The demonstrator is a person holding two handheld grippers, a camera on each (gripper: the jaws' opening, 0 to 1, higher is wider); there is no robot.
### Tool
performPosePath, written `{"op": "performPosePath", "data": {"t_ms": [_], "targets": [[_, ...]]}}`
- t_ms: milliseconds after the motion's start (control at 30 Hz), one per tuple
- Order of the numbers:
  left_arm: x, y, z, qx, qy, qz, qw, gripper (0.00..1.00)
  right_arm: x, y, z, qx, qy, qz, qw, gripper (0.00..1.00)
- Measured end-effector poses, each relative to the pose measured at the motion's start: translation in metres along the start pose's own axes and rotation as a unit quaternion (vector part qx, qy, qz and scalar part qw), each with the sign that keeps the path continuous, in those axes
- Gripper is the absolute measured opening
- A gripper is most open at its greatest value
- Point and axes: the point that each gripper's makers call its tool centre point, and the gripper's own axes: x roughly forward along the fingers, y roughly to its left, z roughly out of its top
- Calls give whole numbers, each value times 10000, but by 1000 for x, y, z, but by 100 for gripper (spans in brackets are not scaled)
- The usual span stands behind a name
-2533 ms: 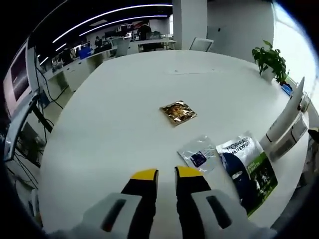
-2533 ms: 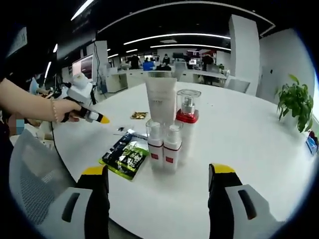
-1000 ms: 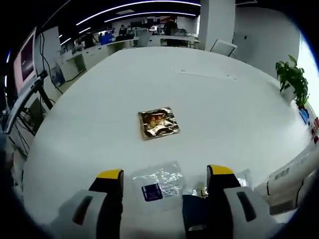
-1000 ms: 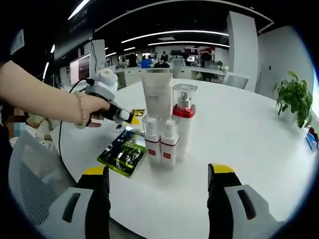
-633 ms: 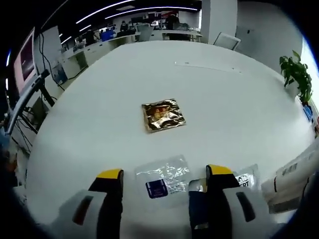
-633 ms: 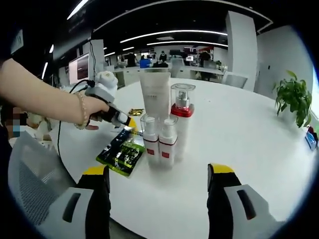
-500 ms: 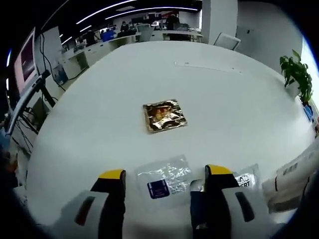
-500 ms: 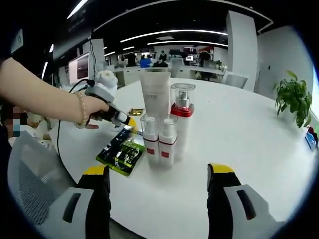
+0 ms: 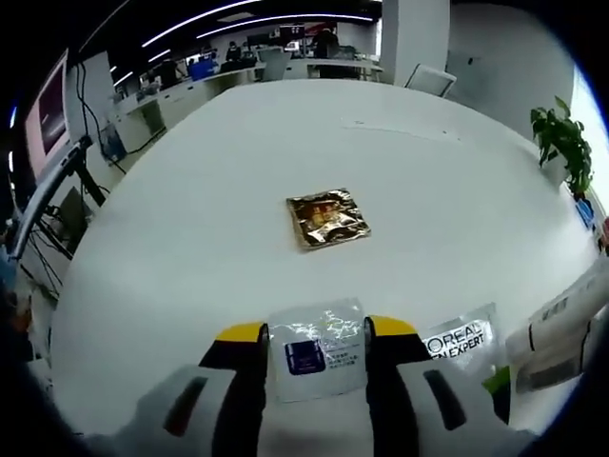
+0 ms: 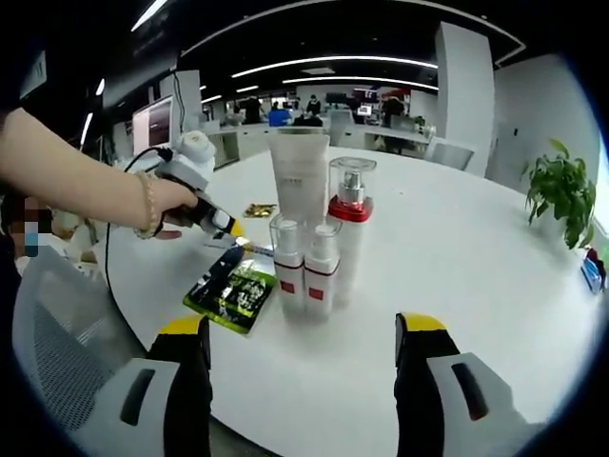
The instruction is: Arrange the skincare products in the storage area until every visible bottle or jar stands upright without overlapping.
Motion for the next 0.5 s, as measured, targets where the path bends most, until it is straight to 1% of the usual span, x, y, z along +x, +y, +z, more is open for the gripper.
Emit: {"op": "performPosePath", "data": {"t_ms": [200, 300, 367, 400, 433, 467, 500], "targets": [[-8, 12, 3, -68, -84, -14, 9999, 41, 1, 3, 0, -91, 28, 32, 9999, 79], [-13, 15, 4, -141, -118, -62, 9998, 41, 1, 6, 1, -171, 41, 67, 9998, 79], [-15, 17, 5, -114, -165, -91, 9998, 41, 2, 5, 1, -241, 49, 69, 9997, 79], [-17, 18, 5, -39, -189, -116, 9997, 35, 2, 6, 1, -260, 54, 71, 9996, 79], [-19, 18, 4, 77, -188, -137, 9997, 24, 2, 6, 1, -278, 49, 73, 9996, 79], [-21, 18, 3, 113, -185, -175, 9996, 12, 1, 6, 1, -290, 39, 65, 9995, 79], [-23, 18, 3, 69, -210, -204, 9995, 12, 1, 6, 1, -308, 32, 60, 9995, 79]]}}
